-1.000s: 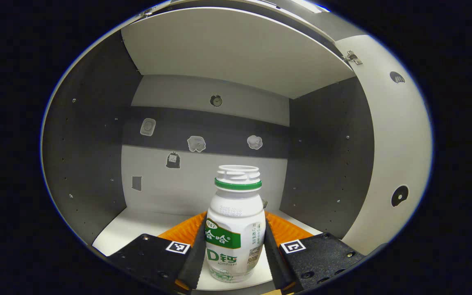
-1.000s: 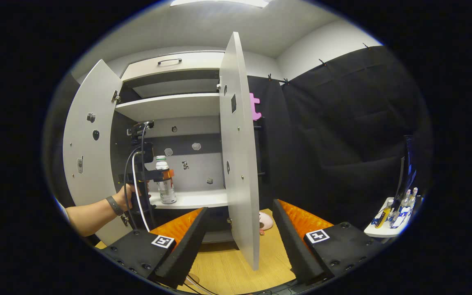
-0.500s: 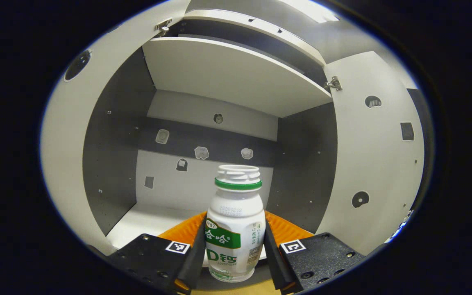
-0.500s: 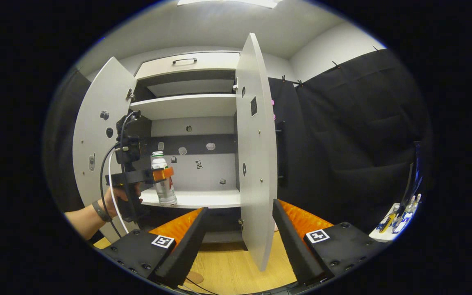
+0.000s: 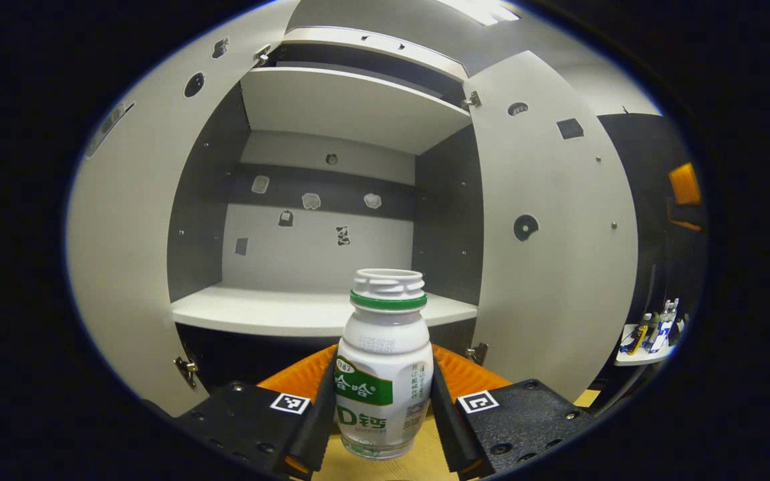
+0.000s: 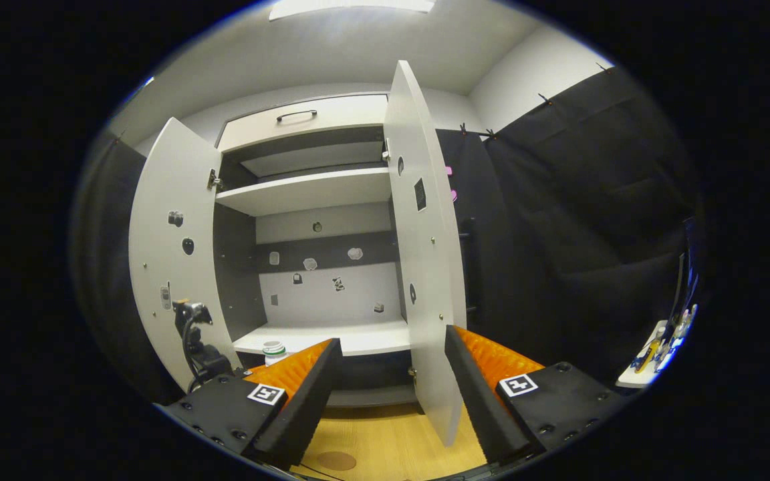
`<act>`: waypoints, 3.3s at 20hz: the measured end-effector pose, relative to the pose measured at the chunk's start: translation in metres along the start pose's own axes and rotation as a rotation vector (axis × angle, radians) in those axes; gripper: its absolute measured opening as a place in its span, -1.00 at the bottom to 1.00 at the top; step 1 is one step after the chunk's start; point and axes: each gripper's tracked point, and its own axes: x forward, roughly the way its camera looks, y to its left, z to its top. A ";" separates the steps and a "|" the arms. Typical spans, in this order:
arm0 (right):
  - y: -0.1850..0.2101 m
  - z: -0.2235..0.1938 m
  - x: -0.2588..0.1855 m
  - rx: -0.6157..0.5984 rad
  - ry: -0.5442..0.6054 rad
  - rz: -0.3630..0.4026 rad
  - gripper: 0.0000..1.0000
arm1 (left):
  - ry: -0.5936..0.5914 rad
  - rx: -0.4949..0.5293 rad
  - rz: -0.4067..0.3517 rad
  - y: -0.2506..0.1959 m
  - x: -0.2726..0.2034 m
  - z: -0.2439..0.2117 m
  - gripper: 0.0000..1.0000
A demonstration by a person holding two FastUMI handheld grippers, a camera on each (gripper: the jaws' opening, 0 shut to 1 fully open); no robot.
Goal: Grasp the bottle in the cabinet with the left hand and place it on the coaster, then close the right door with the right hand and the left door with the left hand.
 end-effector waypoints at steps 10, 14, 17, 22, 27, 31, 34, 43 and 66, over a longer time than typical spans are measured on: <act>0.000 0.003 -0.004 -0.014 0.070 -0.024 1.00 | 0.191 -0.017 0.105 -0.027 -0.050 -0.149 0.33; 0.003 0.001 -0.002 -0.014 0.088 -0.022 1.00 | 0.322 -0.039 0.115 -0.029 -0.053 -0.191 0.34; 0.002 0.000 0.001 -0.010 0.092 -0.022 1.00 | 0.337 -0.040 0.146 -0.017 -0.048 -0.200 0.34; 0.004 -0.002 0.008 0.006 0.093 -0.014 1.00 | 0.331 -0.002 0.132 -0.014 -0.049 -0.201 0.34; 0.001 0.000 0.008 0.011 0.080 -0.023 1.00 | 0.389 -0.018 0.121 -0.013 -0.058 -0.210 0.44; -0.002 0.000 0.009 0.015 0.082 -0.031 1.00 | 0.420 -0.058 0.063 -0.016 -0.069 -0.213 0.57; -0.003 0.002 0.009 0.009 0.080 -0.037 1.00 | 0.406 -0.051 0.038 -0.022 -0.071 -0.208 0.86; -0.002 0.001 0.009 0.011 0.084 -0.034 1.00 | 0.298 -0.011 -0.001 -0.031 -0.090 -0.159 0.91; -0.162 0.071 0.031 -0.093 -0.031 -0.261 1.00 | -0.106 -0.165 0.121 0.033 -0.106 0.131 0.90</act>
